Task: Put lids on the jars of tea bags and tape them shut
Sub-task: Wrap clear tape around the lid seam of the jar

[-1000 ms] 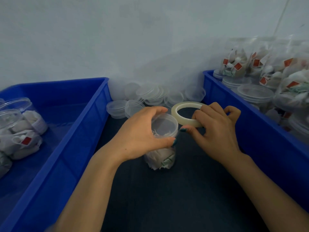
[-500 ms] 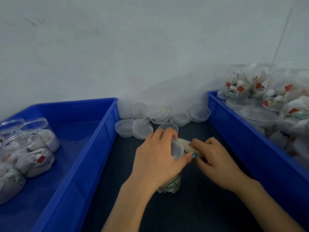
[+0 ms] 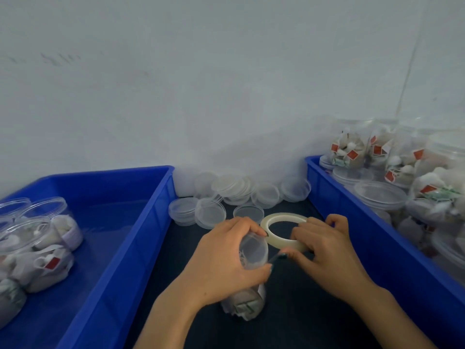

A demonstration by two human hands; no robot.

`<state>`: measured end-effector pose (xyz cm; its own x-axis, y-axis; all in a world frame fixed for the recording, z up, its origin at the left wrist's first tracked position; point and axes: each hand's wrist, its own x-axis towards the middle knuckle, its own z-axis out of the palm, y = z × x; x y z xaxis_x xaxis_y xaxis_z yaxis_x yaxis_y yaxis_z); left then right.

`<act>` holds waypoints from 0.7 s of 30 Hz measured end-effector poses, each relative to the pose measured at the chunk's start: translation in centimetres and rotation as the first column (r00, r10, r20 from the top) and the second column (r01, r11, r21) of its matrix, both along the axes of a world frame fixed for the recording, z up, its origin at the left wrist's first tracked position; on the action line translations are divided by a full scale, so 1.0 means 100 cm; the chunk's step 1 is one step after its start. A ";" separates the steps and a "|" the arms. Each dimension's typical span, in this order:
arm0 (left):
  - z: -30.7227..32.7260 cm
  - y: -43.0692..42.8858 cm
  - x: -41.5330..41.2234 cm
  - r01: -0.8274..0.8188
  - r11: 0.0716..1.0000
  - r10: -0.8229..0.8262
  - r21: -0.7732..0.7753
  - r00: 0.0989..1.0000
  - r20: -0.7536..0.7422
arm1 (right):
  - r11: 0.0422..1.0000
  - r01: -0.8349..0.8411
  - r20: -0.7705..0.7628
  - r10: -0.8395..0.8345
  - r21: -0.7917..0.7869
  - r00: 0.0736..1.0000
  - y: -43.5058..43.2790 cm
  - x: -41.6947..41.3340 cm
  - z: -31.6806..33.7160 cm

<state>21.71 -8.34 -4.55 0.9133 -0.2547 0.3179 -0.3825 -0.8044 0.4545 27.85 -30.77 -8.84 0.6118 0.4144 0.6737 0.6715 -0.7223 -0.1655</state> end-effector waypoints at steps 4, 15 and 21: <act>0.001 -0.001 0.003 0.033 0.999 -0.033 -0.016 0.999 0.010 | 0.993 0.088 0.097 -0.096 0.081 0.991 0.010 -0.002 -0.002; 0.011 0.008 0.014 0.188 0.982 -0.189 -0.024 0.978 -0.087 | 0.991 0.092 0.162 -0.107 0.101 0.981 0.019 -0.006 -0.008; 0.011 -0.003 0.009 -0.017 0.971 0.013 0.239 1.000 0.017 | 0.990 0.072 0.152 -0.090 0.119 0.984 0.020 -0.007 -0.013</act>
